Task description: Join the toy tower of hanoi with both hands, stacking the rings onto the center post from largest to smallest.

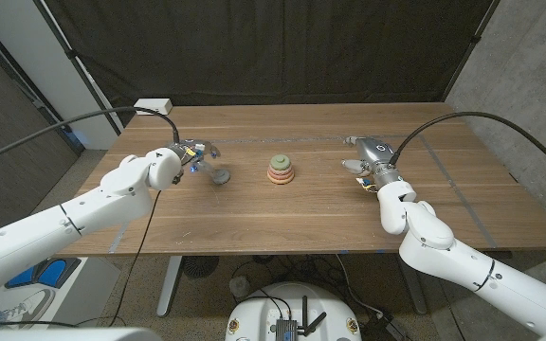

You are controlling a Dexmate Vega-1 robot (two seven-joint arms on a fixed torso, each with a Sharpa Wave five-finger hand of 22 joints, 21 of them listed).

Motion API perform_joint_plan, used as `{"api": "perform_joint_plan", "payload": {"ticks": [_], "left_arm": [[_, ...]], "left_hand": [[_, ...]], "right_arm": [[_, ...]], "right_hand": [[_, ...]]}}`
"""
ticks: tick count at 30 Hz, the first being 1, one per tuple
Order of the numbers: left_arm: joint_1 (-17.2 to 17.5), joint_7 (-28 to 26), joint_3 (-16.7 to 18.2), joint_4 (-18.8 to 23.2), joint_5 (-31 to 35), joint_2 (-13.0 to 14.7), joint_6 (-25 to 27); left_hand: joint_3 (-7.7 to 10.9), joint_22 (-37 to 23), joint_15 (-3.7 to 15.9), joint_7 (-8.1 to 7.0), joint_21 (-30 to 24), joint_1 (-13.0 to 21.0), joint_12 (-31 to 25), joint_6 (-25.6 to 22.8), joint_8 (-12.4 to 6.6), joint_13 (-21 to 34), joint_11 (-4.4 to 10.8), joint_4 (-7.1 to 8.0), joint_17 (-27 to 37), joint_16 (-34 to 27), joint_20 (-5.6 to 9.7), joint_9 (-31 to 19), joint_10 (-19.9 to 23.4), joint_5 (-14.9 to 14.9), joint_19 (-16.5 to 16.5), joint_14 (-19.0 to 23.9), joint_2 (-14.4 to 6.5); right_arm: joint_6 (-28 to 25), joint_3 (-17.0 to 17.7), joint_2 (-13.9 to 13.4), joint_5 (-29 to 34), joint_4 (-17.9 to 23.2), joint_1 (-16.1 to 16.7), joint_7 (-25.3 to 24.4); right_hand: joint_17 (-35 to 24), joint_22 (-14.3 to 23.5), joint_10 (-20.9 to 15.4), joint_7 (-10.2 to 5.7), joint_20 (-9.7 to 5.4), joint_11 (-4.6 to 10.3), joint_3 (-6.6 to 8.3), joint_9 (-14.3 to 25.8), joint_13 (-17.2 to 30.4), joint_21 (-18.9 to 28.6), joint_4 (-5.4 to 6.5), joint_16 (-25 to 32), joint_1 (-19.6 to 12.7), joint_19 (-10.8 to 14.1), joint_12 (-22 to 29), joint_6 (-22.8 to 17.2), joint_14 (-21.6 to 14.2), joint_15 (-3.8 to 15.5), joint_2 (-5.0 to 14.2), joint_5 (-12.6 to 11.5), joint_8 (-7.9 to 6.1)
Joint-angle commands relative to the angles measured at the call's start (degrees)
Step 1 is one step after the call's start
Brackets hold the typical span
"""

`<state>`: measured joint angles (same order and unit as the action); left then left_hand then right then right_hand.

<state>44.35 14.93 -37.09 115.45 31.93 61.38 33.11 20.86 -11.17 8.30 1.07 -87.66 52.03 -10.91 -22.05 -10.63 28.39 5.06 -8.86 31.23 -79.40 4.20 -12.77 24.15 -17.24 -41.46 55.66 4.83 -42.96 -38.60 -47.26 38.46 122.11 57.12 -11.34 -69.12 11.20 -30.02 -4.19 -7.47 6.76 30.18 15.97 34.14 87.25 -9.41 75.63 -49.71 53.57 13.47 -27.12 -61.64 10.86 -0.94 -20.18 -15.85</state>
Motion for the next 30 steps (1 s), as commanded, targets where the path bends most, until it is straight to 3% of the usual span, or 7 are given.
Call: {"api": "perform_joint_plan", "payload": {"ticks": [1, 16, 30], "left_arm": [[-1.0, 0.6, -1.8, -3.0, 3.2, -2.1, -2.0], [-1.5, 1.9, -3.0, -5.3, 5.1, -4.2, -2.8], [-0.5, -0.3, -3.0, -7.1, 5.2, -5.7, -3.0]], "left_hand": [[-0.06, -0.1, 4.19, -0.08, -0.3, 0.3, -0.4, -0.7, -0.61, -0.2, 0.07, -0.16, 0.6, -0.7, 7.64, 0.1, 0.7, 0.3, -0.8, 1.0, -0.5], [-0.52, -0.1, 4.18, -0.38, -0.2, 0.3, -0.5, -0.6, -0.65, -0.8, 0.24, -0.21, 0.3, -0.7, 7.6, 0.3, 0.5, 0.7, -0.8, 0.9, -0.4], [-0.74, 0.0, 4.18, -0.36, -0.2, 0.4, -0.5, -0.7, -0.74, -1.1, 0.29, -0.23, 0.1, -0.9, 7.62, 0.4, 0.5, 0.8, -0.9, 0.9, -0.4]], "right_arm": [[-0.5, -0.6, 0.4, 0.3, -0.4, -0.7, 0.3], [-0.7, -0.8, 0.6, 0.2, -0.6, -1.3, 0.6], [-1.5, -1.0, 0.2, 0.6, 0.0, -1.2, 1.2]], "right_hand": [[-0.2, 0.0, -0.8, 0.03, -4.87, 0.06, 0.36, 0.1, 0.2, 0.2, 0.11, 0.0, -0.6, -0.2, -0.2, -0.6, -0.2, 1.67, 0.42, -0.6, 0.15], [-0.3, 0.0, -1.1, 0.12, -4.87, 0.04, 0.5, 0.1, 0.4, 0.2, 0.09, 0.1, -0.7, -0.1, -0.3, -0.7, -0.2, 1.67, 0.64, -0.8, 0.21], [-0.4, 0.0, -1.2, -0.16, -4.87, 0.17, 0.64, 0.1, 0.5, 0.2, 0.04, 0.1, -0.7, -0.2, -0.5, -0.8, -0.3, 1.67, 0.75, -1.1, 0.27]]}}
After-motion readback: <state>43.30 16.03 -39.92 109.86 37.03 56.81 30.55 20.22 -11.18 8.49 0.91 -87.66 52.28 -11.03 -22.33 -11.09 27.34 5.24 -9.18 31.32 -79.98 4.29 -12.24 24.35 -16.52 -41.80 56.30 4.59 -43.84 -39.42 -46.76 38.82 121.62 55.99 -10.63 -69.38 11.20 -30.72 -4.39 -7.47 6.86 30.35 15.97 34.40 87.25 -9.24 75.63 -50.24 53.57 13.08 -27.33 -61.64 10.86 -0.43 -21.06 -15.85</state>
